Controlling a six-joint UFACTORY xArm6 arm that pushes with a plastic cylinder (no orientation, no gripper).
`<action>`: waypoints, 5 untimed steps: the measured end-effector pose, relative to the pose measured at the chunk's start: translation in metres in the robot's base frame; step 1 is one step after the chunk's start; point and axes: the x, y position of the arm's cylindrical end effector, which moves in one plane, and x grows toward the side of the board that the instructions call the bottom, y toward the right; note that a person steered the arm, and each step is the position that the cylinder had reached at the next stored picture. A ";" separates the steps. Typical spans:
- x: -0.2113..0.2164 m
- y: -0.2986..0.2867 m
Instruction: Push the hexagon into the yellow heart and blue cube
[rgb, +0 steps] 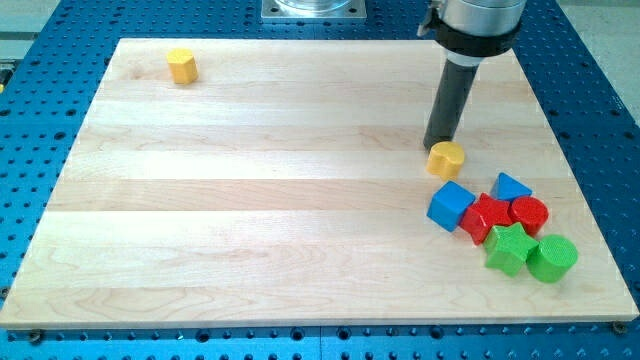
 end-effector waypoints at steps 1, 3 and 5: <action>0.039 -0.012; -0.023 -0.205; -0.112 -0.337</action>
